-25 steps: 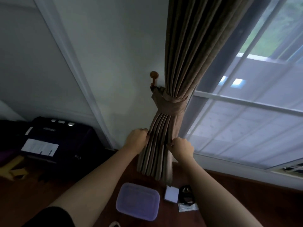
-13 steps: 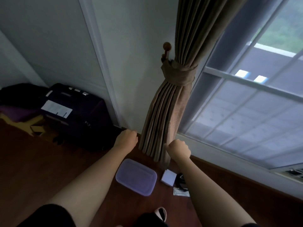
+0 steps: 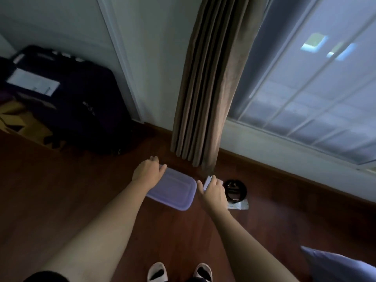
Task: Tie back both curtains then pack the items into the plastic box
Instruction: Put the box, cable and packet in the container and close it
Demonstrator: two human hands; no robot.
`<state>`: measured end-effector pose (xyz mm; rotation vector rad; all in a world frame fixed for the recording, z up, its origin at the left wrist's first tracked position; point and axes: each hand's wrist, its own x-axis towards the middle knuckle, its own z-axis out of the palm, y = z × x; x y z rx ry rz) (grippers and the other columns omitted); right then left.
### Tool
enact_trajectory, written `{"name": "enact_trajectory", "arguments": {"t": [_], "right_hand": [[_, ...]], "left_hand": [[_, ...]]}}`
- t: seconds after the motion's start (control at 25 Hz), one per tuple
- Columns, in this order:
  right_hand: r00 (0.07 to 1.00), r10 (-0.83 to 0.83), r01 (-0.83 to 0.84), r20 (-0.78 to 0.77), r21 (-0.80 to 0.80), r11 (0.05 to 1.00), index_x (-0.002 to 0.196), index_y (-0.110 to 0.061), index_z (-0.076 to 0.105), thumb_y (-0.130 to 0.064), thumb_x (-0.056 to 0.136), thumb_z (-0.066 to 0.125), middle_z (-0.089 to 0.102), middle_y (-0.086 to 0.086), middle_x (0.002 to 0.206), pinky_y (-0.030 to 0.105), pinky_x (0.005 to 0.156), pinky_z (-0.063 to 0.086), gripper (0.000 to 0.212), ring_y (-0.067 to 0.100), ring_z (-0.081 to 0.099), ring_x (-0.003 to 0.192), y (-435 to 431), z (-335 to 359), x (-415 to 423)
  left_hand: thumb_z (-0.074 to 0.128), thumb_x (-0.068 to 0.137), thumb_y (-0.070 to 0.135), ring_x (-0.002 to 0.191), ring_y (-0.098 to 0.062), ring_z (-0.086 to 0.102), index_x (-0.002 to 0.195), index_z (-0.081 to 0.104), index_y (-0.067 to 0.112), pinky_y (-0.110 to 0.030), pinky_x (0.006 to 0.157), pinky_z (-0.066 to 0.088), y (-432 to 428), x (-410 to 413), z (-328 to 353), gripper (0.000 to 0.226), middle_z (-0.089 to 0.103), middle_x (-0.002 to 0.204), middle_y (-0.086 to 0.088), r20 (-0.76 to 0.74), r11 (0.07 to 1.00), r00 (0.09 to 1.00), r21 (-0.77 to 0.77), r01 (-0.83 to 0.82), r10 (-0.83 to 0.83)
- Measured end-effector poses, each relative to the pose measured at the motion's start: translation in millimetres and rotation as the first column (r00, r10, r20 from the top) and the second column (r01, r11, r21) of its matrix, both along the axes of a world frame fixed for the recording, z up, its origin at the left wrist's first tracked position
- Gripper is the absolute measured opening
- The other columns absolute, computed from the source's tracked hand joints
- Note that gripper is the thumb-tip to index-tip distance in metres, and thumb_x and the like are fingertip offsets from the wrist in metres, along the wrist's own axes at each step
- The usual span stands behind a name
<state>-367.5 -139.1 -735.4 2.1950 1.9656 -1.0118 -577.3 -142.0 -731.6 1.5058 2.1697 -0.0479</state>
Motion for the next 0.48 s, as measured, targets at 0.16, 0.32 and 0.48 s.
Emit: {"name": "enact_trajectory", "arguments": {"t": [0.16, 0.32, 0.48], "right_hand": [[0.999, 0.035, -0.035, 0.026, 0.012, 0.999, 0.147, -0.001, 0.015, -0.050, 0.094, 0.039, 0.030, 0.019, 0.149, 0.041, 0.107, 0.032, 0.076, 0.033, 0.031, 0.136, -2.8, -124.9, 3.3], [0.996, 0.068, -0.069, 0.056, 0.000, 0.998, 0.148, -0.002, 0.013, -0.050, 0.094, 0.040, 0.032, 0.019, 0.146, 0.043, 0.102, 0.035, 0.077, 0.035, 0.032, 0.134, 14.5, -266.5, 6.6], [0.996, 0.084, -0.080, 0.038, -0.091, 0.993, 0.149, -0.004, 0.006, -0.057, 0.091, 0.038, 0.030, 0.020, 0.148, 0.044, 0.100, 0.038, 0.085, 0.036, 0.036, 0.133, 25.7, -377.1, 10.0]], "left_hand": [[0.038, 0.097, 0.041, 0.112, -0.036, 0.055, 0.138, 0.036, 0.000, -0.039, 0.083, 0.049, -11.9, -10.0, -138.3, 0.058, 0.051, 0.133, -0.022, -0.083, 0.999, 0.996, -0.035, 0.035, -0.038], [0.042, 0.096, 0.040, 0.106, -0.037, 0.056, 0.130, 0.042, -0.003, -0.040, 0.078, 0.049, -9.6, -31.2, -278.7, 0.054, 0.056, 0.121, -0.023, -0.140, 0.998, 0.989, -0.059, 0.033, -0.041], [0.041, 0.097, 0.039, 0.137, -0.039, 0.029, 0.144, 0.024, -0.002, -0.044, 0.108, 0.033, -5.2, -61.0, -384.5, 0.064, 0.029, 0.148, -0.025, -0.191, 0.999, 0.982, -0.043, -0.012, 0.004]]}}
